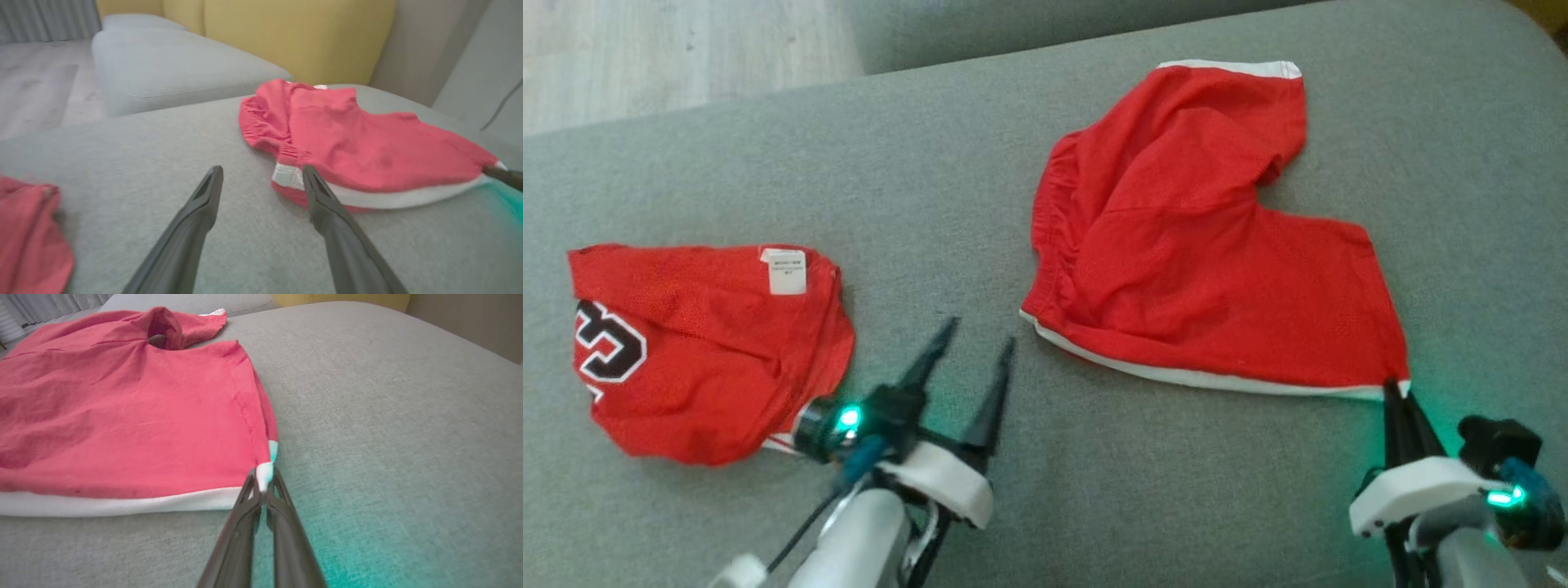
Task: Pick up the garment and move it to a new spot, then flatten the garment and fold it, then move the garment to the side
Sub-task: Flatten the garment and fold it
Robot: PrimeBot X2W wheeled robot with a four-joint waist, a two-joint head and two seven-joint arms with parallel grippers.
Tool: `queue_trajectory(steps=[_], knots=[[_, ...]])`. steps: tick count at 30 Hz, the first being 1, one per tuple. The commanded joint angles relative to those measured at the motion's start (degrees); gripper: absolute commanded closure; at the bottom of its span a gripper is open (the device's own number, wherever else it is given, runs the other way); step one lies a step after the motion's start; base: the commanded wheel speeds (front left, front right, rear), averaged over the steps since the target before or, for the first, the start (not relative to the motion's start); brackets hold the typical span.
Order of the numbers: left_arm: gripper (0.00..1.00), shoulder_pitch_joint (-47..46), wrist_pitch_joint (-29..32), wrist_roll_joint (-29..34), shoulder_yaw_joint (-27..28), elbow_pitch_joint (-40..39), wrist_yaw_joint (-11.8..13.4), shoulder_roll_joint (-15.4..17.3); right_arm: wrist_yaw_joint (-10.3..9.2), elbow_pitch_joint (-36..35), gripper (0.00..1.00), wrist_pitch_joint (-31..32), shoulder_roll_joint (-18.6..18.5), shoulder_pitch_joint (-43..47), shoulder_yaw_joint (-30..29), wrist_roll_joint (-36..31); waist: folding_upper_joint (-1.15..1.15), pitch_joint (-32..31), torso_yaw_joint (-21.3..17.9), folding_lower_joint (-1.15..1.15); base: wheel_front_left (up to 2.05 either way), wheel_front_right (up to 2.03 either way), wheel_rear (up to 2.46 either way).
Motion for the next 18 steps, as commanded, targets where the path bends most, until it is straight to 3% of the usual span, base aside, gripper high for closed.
queue_trajectory(steps=[1, 5, 18], knots=[[0.0, -3.4, 0.0, 0.4, 1.1, -1.4, -0.3, 0.8, -0.04, -1.9, 1.0, -0.3, -0.3, -2.0, 0.9, -0.3, 0.0, 0.4, -0.3, 0.0, 0.0, 0.0, 0.0], [0.0, -7.3, 2.6, 0.2, -3.9, 1.6, -1.7, 2.0, -0.04, -2.6, 1.0, 0.2, -0.3, -3.3, 0.1, -0.5, 0.0, 2.2, -1.0, 0.0, 0.0, 0.0, 0.0], [0.0, -16.7, 2.1, -6.1, -16.1, 7.3, -2.0, 5.3, -0.04, -2.2, 1.0, 0.2, -0.3, -5.3, 1.1, 0.4, 0.0, 5.2, -2.4, 0.0, 0.0, 0.0, 0.0]])
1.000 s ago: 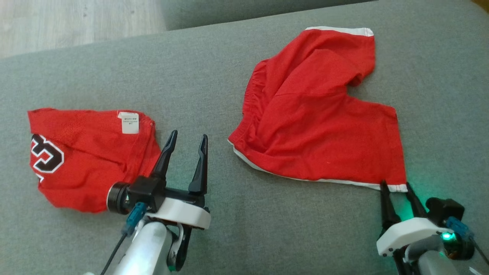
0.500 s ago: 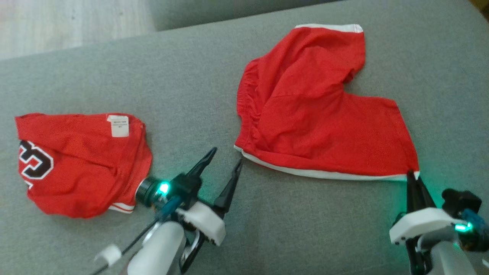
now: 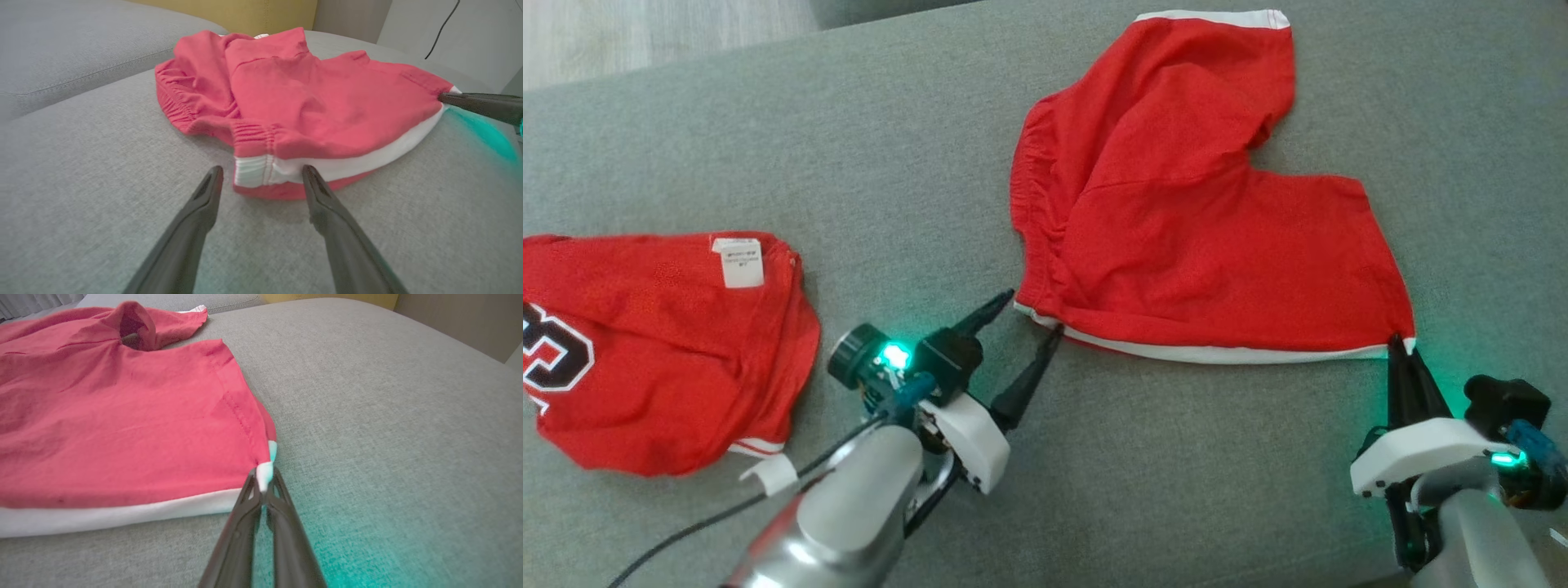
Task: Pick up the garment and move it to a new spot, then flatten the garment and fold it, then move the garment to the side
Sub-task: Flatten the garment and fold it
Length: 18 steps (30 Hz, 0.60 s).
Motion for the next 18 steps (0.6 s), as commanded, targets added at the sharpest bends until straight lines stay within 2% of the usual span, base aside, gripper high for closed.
queue_trajectory(steps=[1, 6, 7, 8, 9, 18], knots=[[0.0, -3.2, -1.0, -0.9, 0.8, -0.9, 0.1, 1.4, -0.04, -1.2, 1.0, -0.5, -0.3, -1.6, 1.5, 0.4, 0.0, 0.1, 0.0, 0.0, 0.0, 0.0, 0.0], [0.0, -5.0, -2.6, -2.7, -2.0, -0.4, 0.1, 1.8, -0.04, -0.6, 1.0, -0.8, -0.3, -2.0, 1.6, 0.4, 0.0, 0.4, -0.1, 0.0, 0.0, 0.0, 0.0], [0.29, -5.3, -2.9, -3.0, -2.9, -0.5, 0.1, 1.9, -0.04, -0.5, 1.0, -0.8, -0.3, -2.1, 1.7, 0.4, 0.0, 0.4, -0.1, 0.0, 0.0, 0.0, 0.0], [0.71, -5.7, -3.2, -3.3, -3.8, -0.6, 0.1, 2.1, -0.04, -0.4, 1.0, -0.8, -0.3, -2.2, 1.7, 0.4, 0.0, 0.5, -0.1, 0.0, 0.0, 0.0, 0.0], [1.0, -6.0, -3.6, -3.7, -4.6, -0.8, 0.1, 2.2, -0.04, -0.3, 1.0, -0.9, -0.3, -2.3, 1.7, 0.4, 0.0, 0.5, -0.1, 0.0, 0.0, 0.0, 0.0], [1.0, -7.1, -5.2, -4.8, -6.7, -0.9, 0.1, 3.4, -0.04, 0.0, 1.0, -1.6, -0.3, -2.7, 1.4, 0.4, 0.0, -1.0, 0.6, 0.0, 0.0, 0.0, 0.0]])
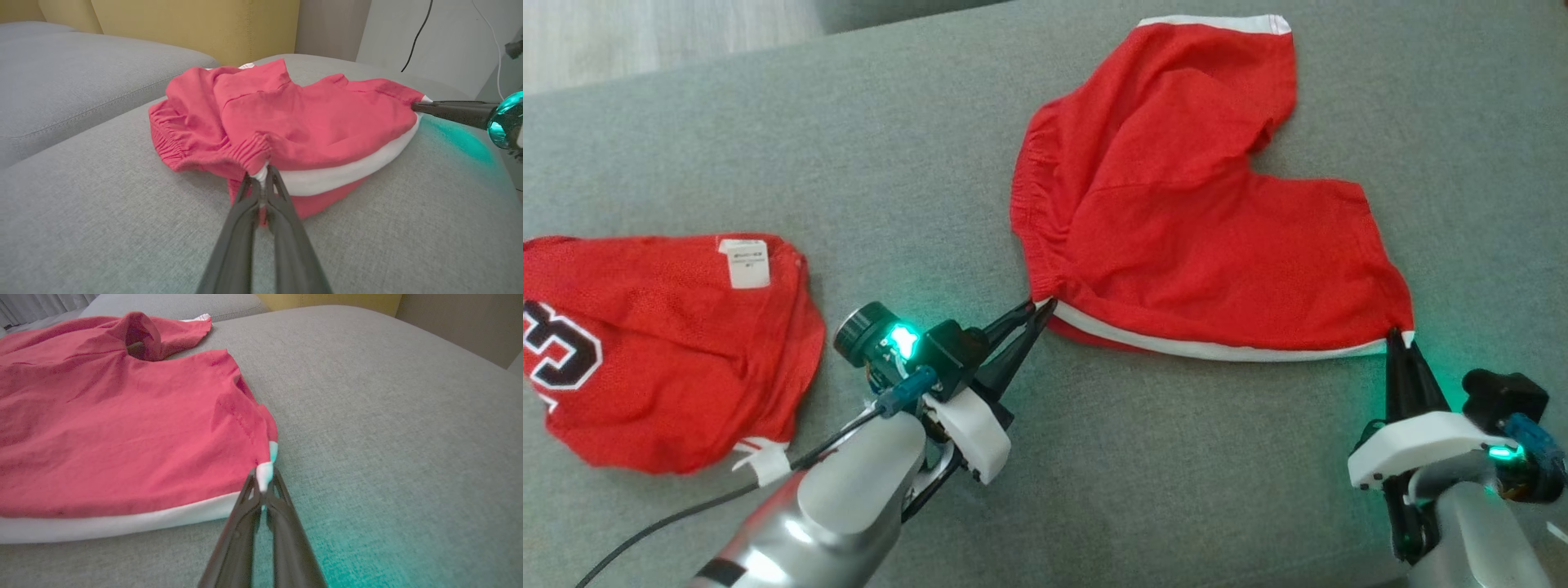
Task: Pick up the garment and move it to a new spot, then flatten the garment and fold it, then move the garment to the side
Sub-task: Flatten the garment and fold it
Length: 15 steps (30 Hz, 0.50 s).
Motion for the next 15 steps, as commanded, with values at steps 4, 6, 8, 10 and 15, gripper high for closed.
queue_trajectory(steps=[4, 6, 8, 10, 15], knots=[[1.0, -2.2, -1.0, -0.2, 1.5, -2.0, 0.3, 1.3, -0.04, -2.7, 1.0, -1.1, -0.3, -1.3, 0.5, 0.1, 0.0, -1.8, 1.0, 0.0, 0.0, 0.0, 0.0], [1.0, -2.2, -1.0, -0.1, 1.6, -2.3, 0.4, 1.3, -0.04, -3.0, 1.0, -1.1, -0.3, -1.3, 0.4, -0.1, 0.0, -2.1, 1.2, 0.0, 0.0, 0.0, 0.0], [1.0, -2.2, -1.1, -0.1, 1.9, -2.8, 0.6, 1.6, -0.04, -3.8, 1.0, -1.1, -0.3, -1.4, 0.2, -0.3, 0.0, -2.7, 1.4, 0.0, 0.0, 0.0, 0.0], [1.0, -2.1, -1.1, -0.4, 2.3, -3.3, 0.7, 1.9, -0.04, -4.8, 1.0, -0.8, -0.3, -1.5, 0.5, 0.0, 0.0, -3.2, 1.6, 0.0, 0.0, 0.0, 0.0], [1.0, -4.2, -0.4, -0.8, 3.3, -4.9, 0.8, 3.5, -0.04, -9.6, 1.0, 0.7, -0.3, -3.1, 2.0, 0.7, 0.0, -4.6, 1.7, 0.0, 0.0, 0.0, 0.0]])
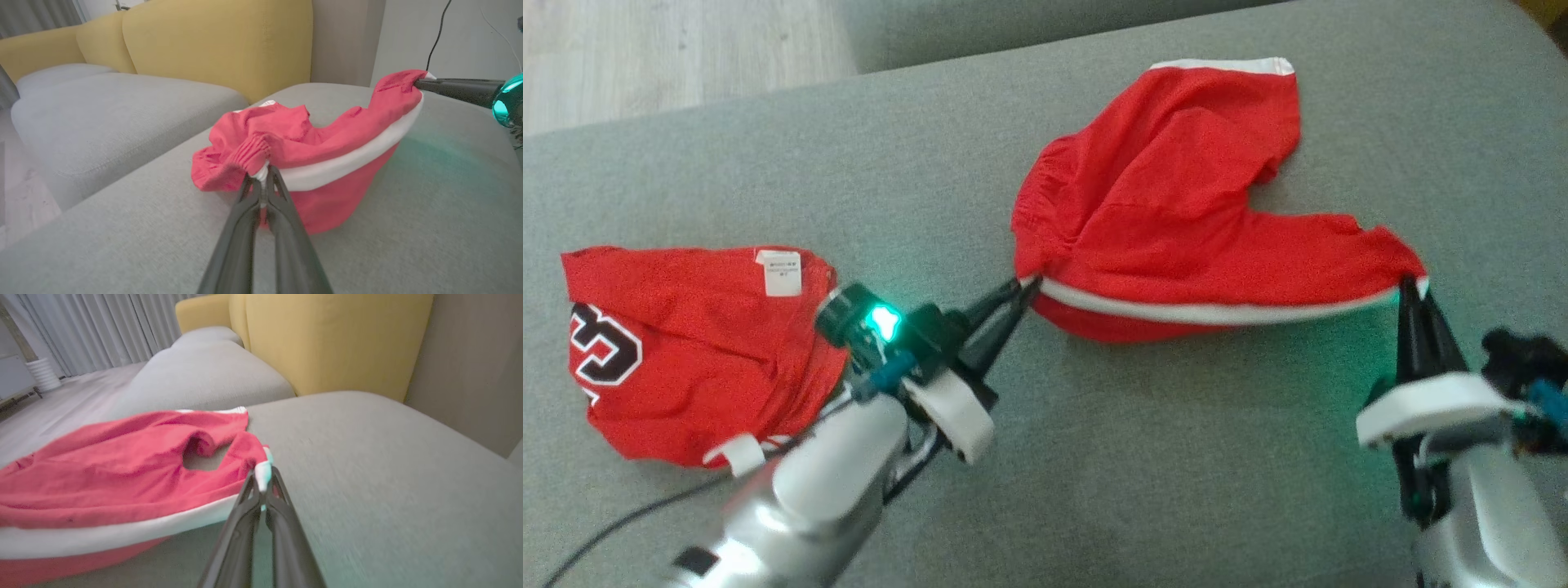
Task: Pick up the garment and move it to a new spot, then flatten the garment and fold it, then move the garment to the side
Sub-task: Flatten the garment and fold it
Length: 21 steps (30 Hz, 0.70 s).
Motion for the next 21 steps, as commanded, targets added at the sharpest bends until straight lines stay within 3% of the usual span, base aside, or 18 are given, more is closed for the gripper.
queue_trajectory(steps=[1, 6, 13, 21], knots=[[1.0, -4.7, 0.2, -0.6, 2.7, -2.1, 0.2, 1.6, -0.04, -3.0, 1.0, 0.3, -0.3, -3.4, 1.6, 0.2, 0.0, -0.5, 0.0, 0.0, 0.0, 0.0, 0.0], [1.0, -12.0, 3.8, -1.3, 4.5, -4.7, 0.0, 3.8, -0.04, -10.5, 1.0, 4.8, -0.5, -8.9, 2.4, 0.0, 0.0, -2.6, -0.3, 0.0, 0.0, 0.0, 0.0], [1.0, -22.2, 8.1, -4.0, 8.7, -4.4, 0.0, 4.8, -0.04, -16.4, 1.0, 9.2, -4.1, -19.6, 5.1, 3.0, 0.0, -6.2, -0.5, 0.0, 0.0, 0.0, 0.0], [1.0, -22.9, 10.1, -6.0, 9.8, -5.0, 1.0, 4.5, -0.04, -20.2, 1.0, 10.8, -3.9, -21.1, 3.6, 1.9, 0.0, -9.7, 0.4, 0.0, 0.0, 0.0, 0.0]])
